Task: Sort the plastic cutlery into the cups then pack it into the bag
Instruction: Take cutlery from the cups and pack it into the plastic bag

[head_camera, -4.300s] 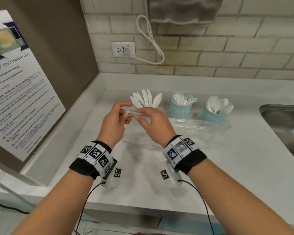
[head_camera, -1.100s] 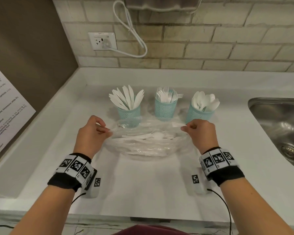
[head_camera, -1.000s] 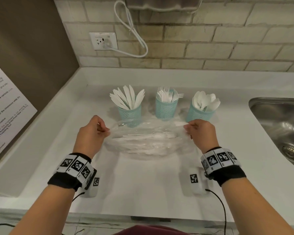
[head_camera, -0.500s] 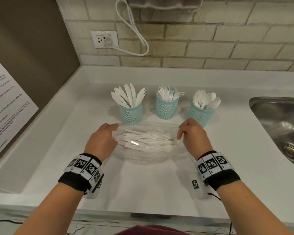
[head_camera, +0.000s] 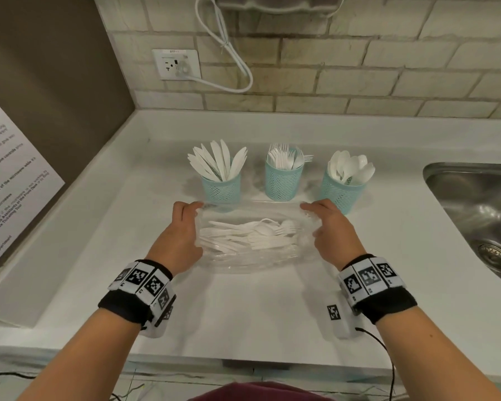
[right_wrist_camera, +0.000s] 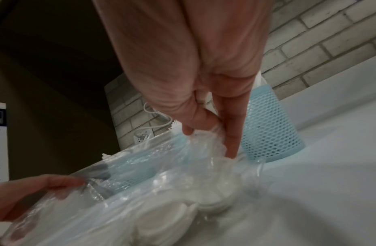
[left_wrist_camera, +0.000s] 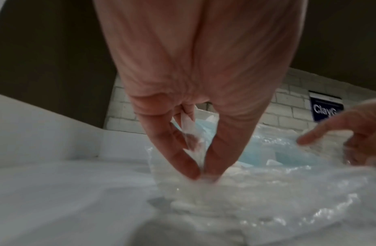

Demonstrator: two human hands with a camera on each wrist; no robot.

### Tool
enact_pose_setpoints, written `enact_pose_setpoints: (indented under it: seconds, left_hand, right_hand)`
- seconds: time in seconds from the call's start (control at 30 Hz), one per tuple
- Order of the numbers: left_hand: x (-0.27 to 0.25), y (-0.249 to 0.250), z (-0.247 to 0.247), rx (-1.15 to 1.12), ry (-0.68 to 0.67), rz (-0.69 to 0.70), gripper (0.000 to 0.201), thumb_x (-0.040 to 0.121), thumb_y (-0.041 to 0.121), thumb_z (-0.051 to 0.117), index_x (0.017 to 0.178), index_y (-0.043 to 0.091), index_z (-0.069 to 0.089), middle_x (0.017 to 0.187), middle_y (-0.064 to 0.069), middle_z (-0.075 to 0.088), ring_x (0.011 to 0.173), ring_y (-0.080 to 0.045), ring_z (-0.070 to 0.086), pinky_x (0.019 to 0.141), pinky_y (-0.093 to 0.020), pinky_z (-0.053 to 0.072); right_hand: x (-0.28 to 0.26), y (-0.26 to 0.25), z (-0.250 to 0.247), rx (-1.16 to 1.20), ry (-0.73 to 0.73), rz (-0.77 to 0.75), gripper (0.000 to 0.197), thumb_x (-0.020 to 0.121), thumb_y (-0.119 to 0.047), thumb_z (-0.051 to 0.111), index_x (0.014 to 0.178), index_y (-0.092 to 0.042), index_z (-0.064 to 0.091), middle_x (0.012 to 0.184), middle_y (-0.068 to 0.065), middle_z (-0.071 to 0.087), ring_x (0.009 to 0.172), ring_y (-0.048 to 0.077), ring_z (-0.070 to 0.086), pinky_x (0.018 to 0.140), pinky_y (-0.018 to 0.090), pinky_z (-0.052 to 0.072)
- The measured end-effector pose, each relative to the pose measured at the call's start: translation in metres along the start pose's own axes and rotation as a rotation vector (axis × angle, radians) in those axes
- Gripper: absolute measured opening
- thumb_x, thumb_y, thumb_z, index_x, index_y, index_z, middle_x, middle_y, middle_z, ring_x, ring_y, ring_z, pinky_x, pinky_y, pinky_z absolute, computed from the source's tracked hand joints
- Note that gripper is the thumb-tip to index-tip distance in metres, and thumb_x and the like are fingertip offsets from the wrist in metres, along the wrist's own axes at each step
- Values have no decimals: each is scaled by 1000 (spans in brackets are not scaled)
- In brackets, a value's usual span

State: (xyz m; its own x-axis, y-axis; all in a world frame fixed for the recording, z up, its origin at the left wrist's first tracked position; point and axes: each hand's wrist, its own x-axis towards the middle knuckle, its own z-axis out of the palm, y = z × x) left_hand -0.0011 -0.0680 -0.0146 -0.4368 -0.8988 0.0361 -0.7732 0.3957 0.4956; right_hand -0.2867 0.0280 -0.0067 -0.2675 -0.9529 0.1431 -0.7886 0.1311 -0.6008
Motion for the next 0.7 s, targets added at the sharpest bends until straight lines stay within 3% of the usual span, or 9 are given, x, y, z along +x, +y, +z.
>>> enact_pose_setpoints:
  seconds: [0.17, 0.27, 0.37, 0.47, 0.53, 0.6, 0.7]
  left_hand:
    - [2, -9, -11, -221, 2, -26, 79, 77, -19, 50, 137, 33, 42, 119, 5, 35, 82, -8, 58, 76, -12, 42]
    - [3, -7, -8, -246, 71, -10, 70, 78, -21, 45, 125, 30, 57, 114, 6, 40, 83, -16, 59, 82, -15, 43]
    - [3, -6, -2, -242, 101, -56, 58, 77, -5, 68, 127, 20, 54, 119, 6, 32, 80, -15, 55, 88, -23, 44]
    - [2, -11, 0, -267, 57, -93, 83, 63, -3, 81, 135, 16, 44, 123, 4, 25, 80, -11, 50, 90, -28, 48]
    - [2, -11, 0, -187, -3, -102, 93, 62, -1, 79, 142, 18, 35, 130, 0, 23, 100, -18, 48, 97, -32, 46]
    - [0, -5, 1, 1, -18, -81, 97, 60, 6, 78, 143, 22, 32, 139, -3, 20, 120, -21, 33, 100, -31, 40]
    - [-2, 7, 6, 322, 143, 94, 88, 47, 14, 81, 129, 24, 49, 137, -8, 32, 115, -25, 35, 91, -37, 35]
  right_hand:
    - [3, 10, 1, 35, 86, 24, 54, 75, 21, 44, 113, -10, 67, 116, 4, 58, 104, 22, 59, 89, 27, 46]
    - [2, 6, 7, 45, 95, 33, 37, 82, 10, 51, 113, -5, 66, 119, 7, 55, 100, 22, 58, 92, 25, 44]
    - [0, 6, 8, 20, 25, 4, 51, 77, 9, 60, 125, -5, 58, 126, 5, 49, 94, 16, 54, 93, 20, 41]
    - [1, 13, 5, 44, 16, 12, 65, 68, 22, 48, 127, -5, 56, 126, 8, 47, 114, 22, 51, 95, 16, 35]
    - [1, 15, 5, -24, 22, 33, 64, 69, 18, 51, 127, -9, 57, 127, 7, 46, 115, 28, 46, 95, 23, 39]
    - [0, 12, 8, -160, 115, 30, 55, 71, 5, 62, 122, -15, 60, 125, 8, 45, 111, 31, 40, 93, 30, 40]
    - [-1, 0, 12, -205, 251, -150, 31, 69, -8, 73, 98, -18, 71, 107, 7, 55, 97, 29, 45, 86, 34, 40]
